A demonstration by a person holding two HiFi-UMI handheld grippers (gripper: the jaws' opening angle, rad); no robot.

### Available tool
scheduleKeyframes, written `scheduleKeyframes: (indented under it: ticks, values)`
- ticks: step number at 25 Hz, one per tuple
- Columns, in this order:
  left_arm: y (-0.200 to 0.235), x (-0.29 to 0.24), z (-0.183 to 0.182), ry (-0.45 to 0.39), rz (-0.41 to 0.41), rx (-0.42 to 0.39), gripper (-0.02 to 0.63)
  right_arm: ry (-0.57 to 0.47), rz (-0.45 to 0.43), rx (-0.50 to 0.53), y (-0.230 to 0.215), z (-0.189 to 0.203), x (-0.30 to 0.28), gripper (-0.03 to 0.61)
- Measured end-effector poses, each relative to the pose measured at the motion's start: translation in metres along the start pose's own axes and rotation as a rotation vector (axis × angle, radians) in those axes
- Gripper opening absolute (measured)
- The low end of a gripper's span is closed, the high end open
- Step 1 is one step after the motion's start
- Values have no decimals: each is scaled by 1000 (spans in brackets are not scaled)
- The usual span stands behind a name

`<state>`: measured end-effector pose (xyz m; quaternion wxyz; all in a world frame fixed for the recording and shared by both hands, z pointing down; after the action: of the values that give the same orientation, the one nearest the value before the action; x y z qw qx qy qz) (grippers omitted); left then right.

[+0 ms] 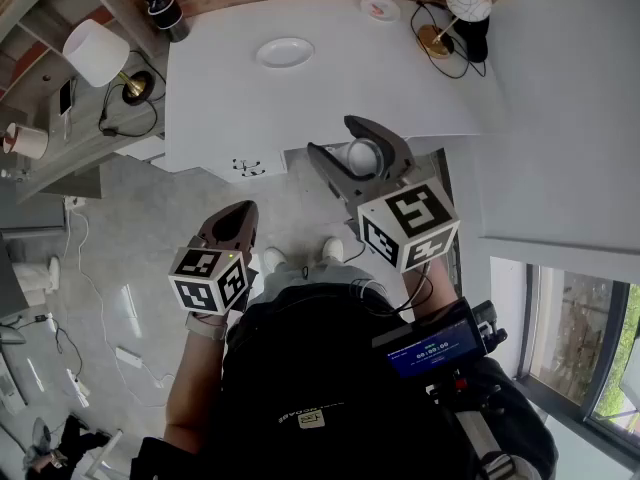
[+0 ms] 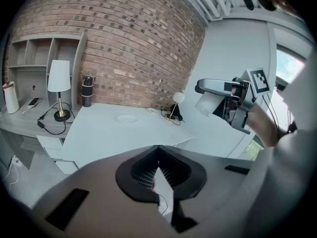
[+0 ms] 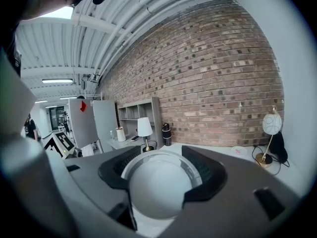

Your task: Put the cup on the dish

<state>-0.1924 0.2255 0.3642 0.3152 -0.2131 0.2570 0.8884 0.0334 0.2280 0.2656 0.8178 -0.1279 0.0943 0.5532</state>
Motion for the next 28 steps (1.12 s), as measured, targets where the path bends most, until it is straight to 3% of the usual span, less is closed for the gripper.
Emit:
scheduleKeyframes:
  ticks: [9, 18, 28]
  values:
    - [-26, -13, 1, -4, -1, -13, 5, -33, -13, -16, -18, 0, 18, 262]
    - [-23, -10, -8, -23, -21, -27, 5, -63, -24, -84, -26, -1, 15, 262]
    - [-21, -10, -6, -19, -37, -16, 5, -78, 23, -43, -30, -4, 14, 259]
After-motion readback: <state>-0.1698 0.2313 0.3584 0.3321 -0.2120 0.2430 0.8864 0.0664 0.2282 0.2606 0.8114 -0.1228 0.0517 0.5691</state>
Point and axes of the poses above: the fingertips, and each gripper's own axes: x backward along the fingers, y to its left, z out of its underside, the point moved 8 cm from there along x, backward along the fingers
